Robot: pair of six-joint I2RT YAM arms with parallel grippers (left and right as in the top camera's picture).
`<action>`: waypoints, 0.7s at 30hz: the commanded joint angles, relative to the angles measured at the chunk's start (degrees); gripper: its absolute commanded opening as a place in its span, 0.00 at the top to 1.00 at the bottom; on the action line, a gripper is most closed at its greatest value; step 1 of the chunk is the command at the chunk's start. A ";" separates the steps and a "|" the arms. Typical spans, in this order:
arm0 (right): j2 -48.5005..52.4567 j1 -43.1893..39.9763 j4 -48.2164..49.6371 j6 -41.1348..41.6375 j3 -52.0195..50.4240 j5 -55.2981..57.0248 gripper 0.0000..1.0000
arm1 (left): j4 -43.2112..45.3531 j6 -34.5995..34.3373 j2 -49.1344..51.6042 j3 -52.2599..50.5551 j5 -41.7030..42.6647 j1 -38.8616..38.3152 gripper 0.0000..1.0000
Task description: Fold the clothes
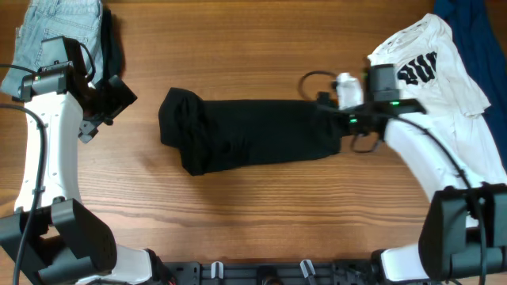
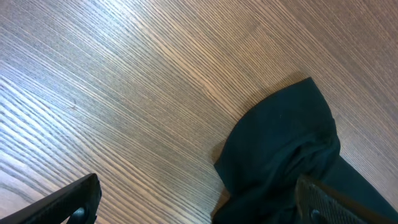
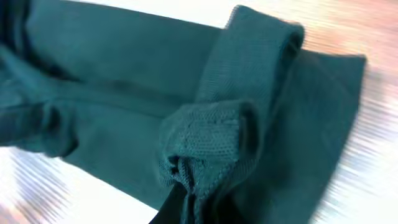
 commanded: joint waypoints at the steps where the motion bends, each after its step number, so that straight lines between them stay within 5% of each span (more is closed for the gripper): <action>1: 1.49 7.58 3.52 3.91 0.81 1.68 0.86 | -0.13 1.22 -0.04 0.90 0.52 0.20 0.00; 3: 3.85 11.32 6.32 5.16 0.81 1.33 0.38 | -0.11 1.22 -0.04 0.90 0.52 0.20 0.00; 4: 4.57 12.92 7.39 5.25 0.81 0.59 0.22 | -0.11 1.22 -0.04 0.90 0.50 0.20 0.00; 6: 4.59 15.32 8.70 5.33 0.94 -0.87 0.06 | -0.11 1.22 0.00 0.90 0.52 0.20 0.00; 12: 0.72 13.40 7.48 5.55 5.49 -1.84 0.07 | -0.17 1.51 1.14 0.74 6.40 -0.52 0.00; 21: 0.59 7.10 1.97 2.95 7.87 -1.38 0.07 | 0.61 20.24 15.56 -1.22 16.59 -4.22 0.00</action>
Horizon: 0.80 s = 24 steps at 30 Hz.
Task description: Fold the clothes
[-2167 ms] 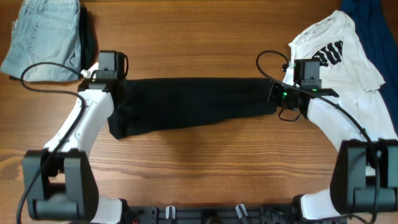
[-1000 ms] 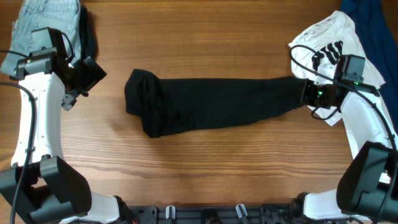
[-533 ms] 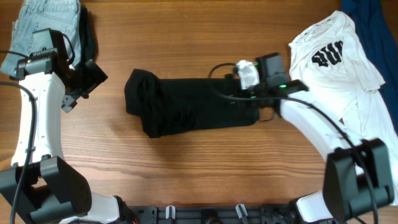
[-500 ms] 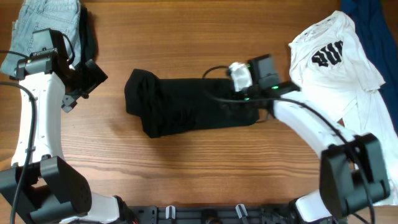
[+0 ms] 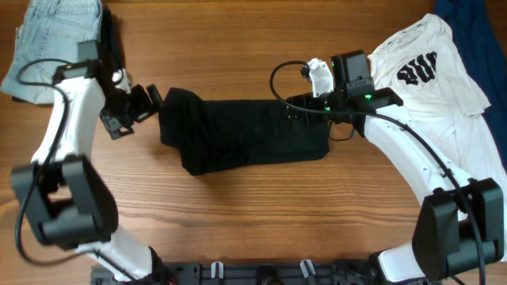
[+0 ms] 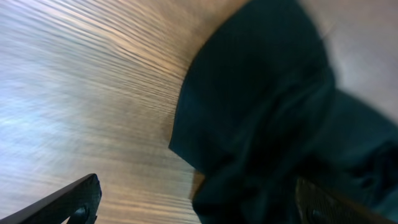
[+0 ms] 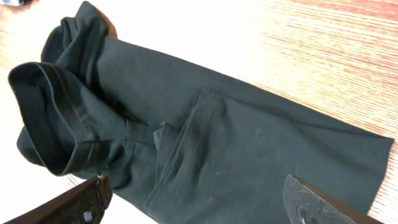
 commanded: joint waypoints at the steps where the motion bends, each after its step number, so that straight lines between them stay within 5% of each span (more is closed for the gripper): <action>1: -1.05 -0.02 -0.61 -1.42 0.98 -0.72 0.09 | 0.59 10.10 5.64 -0.63 3.89 -0.04 0.00; 7: -1.05 -0.02 -0.50 -1.36 0.98 -0.46 0.19 | 2.10 18.36 10.45 -0.68 7.28 -0.07 0.05; 14: -1.03 -0.02 -0.48 -0.96 0.98 -0.46 0.23 | 7.74 19.56 11.08 -4.24 8.26 -2.67 0.22; 20: -1.03 -0.02 -0.46 -0.66 0.98 -0.50 0.27 | 9.25 19.56 11.08 -4.72 7.87 -4.44 0.63; 21: -1.03 -0.02 -0.48 -0.57 0.98 -0.50 0.27 | 9.66 19.54 11.08 -5.01 7.82 -4.83 0.75; 22: -1.03 -0.02 -0.63 -0.59 0.96 -0.50 0.28 | 9.68 19.41 11.08 -5.03 7.67 -4.98 0.96; 24: -1.03 0.02 -0.70 -0.48 0.94 -0.79 0.32 | 9.64 13.40 11.02 -4.94 3.80 -4.72 0.96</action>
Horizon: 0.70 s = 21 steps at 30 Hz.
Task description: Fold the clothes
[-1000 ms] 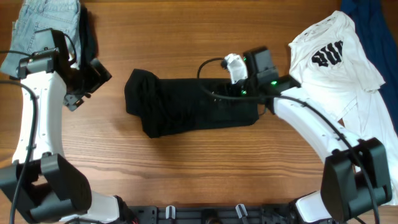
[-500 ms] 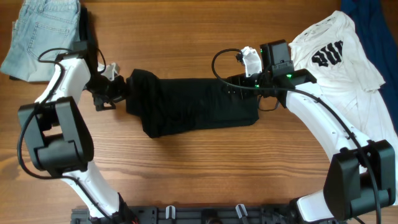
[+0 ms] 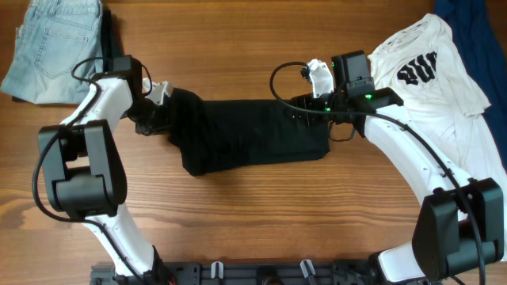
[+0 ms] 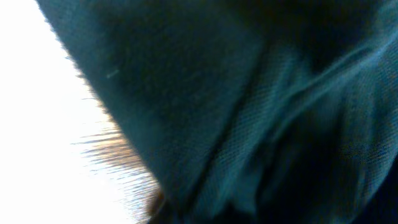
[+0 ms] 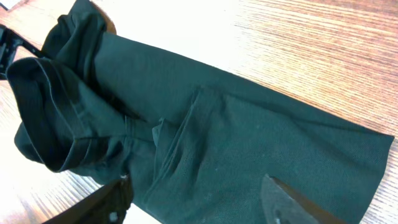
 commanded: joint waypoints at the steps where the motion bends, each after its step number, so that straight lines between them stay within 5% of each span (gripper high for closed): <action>1: -1.03 0.15 -0.35 0.81 0.92 -0.76 0.35 | -0.07 -8.74 0.57 -0.59 -3.96 0.42 0.96; 4: -1.03 0.42 -1.49 1.14 0.83 -0.74 0.42 | -0.68 -14.34 -0.13 -0.59 -3.91 1.16 0.96; 15: -0.92 0.42 -5.60 1.11 0.83 -0.81 0.72 | -8.26 -14.40 -9.99 -0.52 -5.20 1.22 0.96; 18: -0.48 0.42 -6.99 1.51 0.48 -0.79 0.95 | -11.41 -14.16 -12.11 -0.42 -7.56 2.23 0.96; 21: -0.37 0.42 -6.47 1.70 -1.53 -0.79 0.96 | -13.55 -13.05 -13.55 -0.42 -7.65 3.93 0.96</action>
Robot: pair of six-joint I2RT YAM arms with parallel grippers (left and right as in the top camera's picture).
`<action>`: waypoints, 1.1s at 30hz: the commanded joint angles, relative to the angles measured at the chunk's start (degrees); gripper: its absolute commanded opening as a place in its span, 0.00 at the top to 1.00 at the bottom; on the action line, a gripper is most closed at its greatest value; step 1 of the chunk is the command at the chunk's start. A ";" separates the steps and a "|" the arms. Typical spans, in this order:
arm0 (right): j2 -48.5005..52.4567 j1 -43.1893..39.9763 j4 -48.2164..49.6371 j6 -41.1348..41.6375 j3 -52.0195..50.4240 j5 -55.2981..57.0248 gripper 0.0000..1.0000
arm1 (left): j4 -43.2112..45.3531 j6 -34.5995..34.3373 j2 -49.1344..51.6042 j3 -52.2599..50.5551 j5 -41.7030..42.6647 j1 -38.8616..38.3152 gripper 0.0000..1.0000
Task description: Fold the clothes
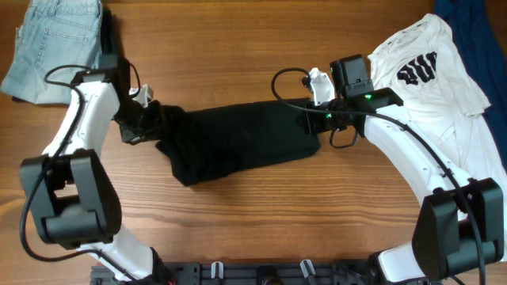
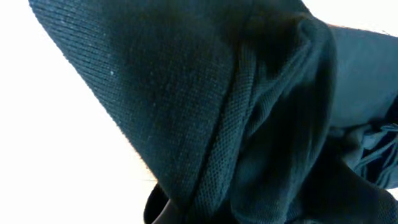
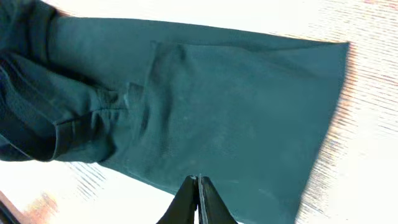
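Note:
A long black garment [image 1: 238,138] lies across the middle of the wooden table [image 1: 253,229], its left end bunched and its right half flat. My left gripper [image 1: 141,120] is at that bunched left end, shut on a fold of the cloth. The knit [image 2: 186,93] fills the left wrist view and hides most of the fingers. My right gripper [image 1: 315,120] hangs over the garment's right end. In the right wrist view it [image 3: 198,183] is shut, fingers pressed together above the flat cloth [image 3: 205,106], with nothing seen between them.
Light blue denim shorts [image 1: 55,39] lie at the back left with a dark item [image 1: 112,43] beside them. A white T-shirt with black print [image 1: 432,67] lies at the back right, next to dark blue cloth [image 1: 475,32].
My right gripper has shut; it was open above the right end. My left gripper has moved a little left and nearer with the left end, and the garment's right edge has shifted left.
At first my right gripper was shut on the garment's right end while the left stood open, away to the left. Then the right was open above the flattened end and the left was near the left end. The left then reached that end and now holds it.

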 commanded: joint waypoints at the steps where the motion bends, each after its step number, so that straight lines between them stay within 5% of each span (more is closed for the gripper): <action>1: -0.09 0.35 0.98 0.20 -2.43 -0.72 0.96 | -2.36 1.03 -3.43 -0.13 -1.81 2.47 0.96; 16: 21.00 0.66 14.45 4.46 -3.91 -5.20 0.96 | -3.61 5.27 -10.01 2.19 -1.73 -5.55 0.96; 28: 21.51 0.66 15.34 6.10 -3.91 -5.40 0.96 | 16.65 -5.29 -11.26 2.43 2.69 -35.91 0.96; 33: 21.42 0.00 16.20 7.56 -3.72 -6.45 0.96 | 20.65 -10.47 -6.80 2.43 -1.20 -42.14 0.96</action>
